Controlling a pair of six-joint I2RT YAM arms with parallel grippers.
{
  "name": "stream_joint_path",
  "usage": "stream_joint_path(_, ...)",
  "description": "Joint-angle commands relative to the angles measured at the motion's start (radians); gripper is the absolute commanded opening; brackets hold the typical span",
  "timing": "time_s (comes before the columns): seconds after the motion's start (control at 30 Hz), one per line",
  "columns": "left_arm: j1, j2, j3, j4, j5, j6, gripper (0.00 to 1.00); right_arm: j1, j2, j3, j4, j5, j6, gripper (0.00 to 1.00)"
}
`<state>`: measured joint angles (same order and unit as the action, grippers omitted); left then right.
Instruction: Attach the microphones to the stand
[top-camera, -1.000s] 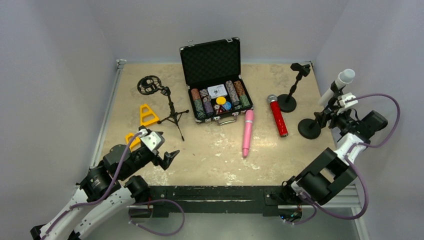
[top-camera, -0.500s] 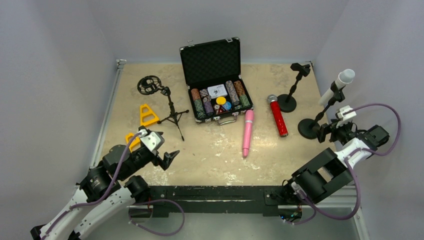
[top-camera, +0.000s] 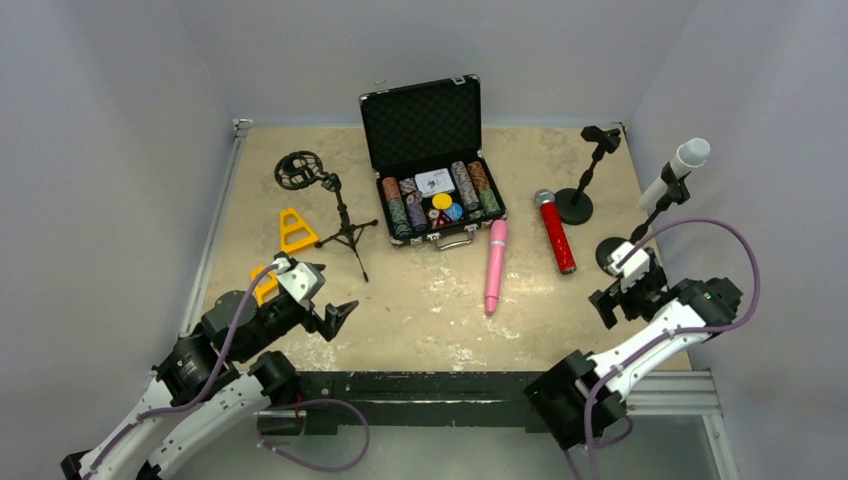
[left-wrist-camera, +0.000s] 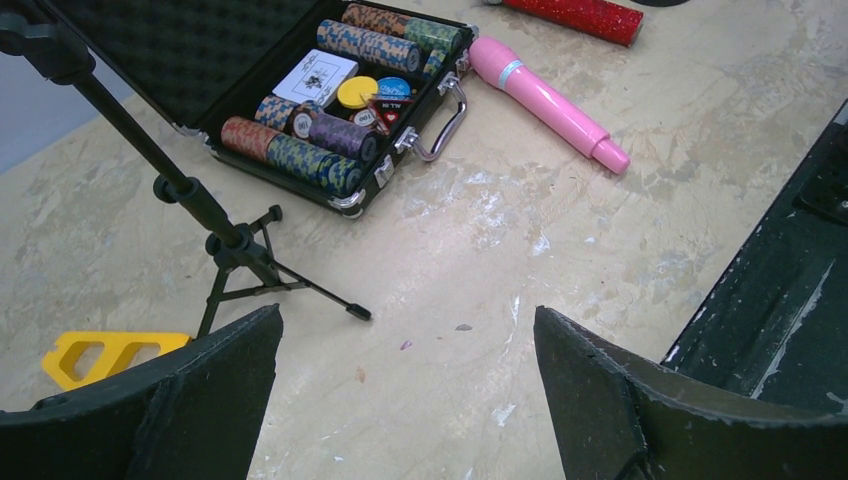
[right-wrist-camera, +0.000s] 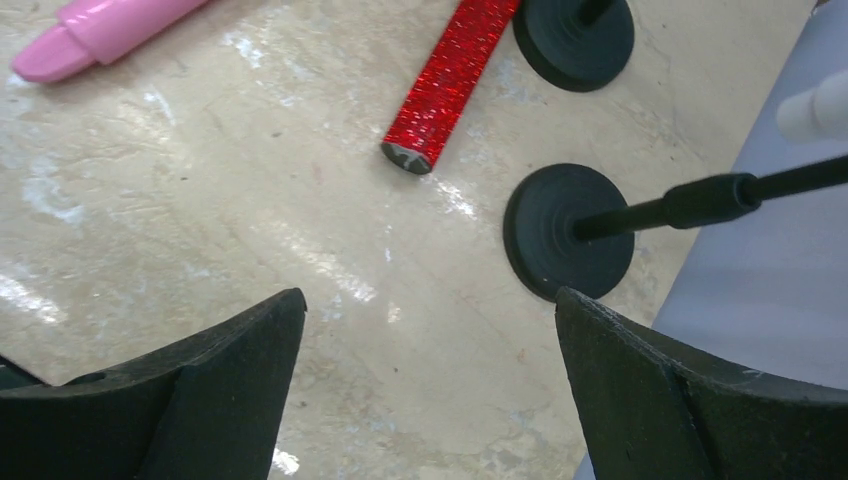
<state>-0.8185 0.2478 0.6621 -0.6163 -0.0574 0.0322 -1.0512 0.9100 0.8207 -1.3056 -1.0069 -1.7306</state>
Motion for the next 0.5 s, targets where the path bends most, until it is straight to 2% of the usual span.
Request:
stream_joint_path(0.0,0.007,0.044,0.098,0.012,-0.044,-0.119,0.99,0.119,-0.104,0.054,-0.178,-0.038,-0.013,0.99)
stream_joint_path(0.13,0.007,0.188,0.277,-0.093,-0.127,-0.193,1.0,0.501,-0.217,0.073,0.12,0.013,0.516,0.99)
stream_joint_path(0.23,0.01,0.313,0.43,-0.161,-0.15,-0.222,1.0,0.765,-0.219,0.112,0.311,0.082,0.839,0.99)
stream_joint_path(0.33,0.027,0.412,0.557,-0.19,-0.171,-0.226,0.99,1.075,-0.123,0.191,0.405,0.216,1.068,0.97)
stream_joint_path(0.4,0.065,0.463,0.618,-0.206,-0.159,-0.231,0.99,1.192,-0.064,0.239,0.438,0.25,1.133,0.96)
stream_joint_path(0.47,0.129,0.504,0.666,-0.213,-0.112,-0.245,0.99,1.249,-0.008,0.288,0.45,0.234,1.174,0.96)
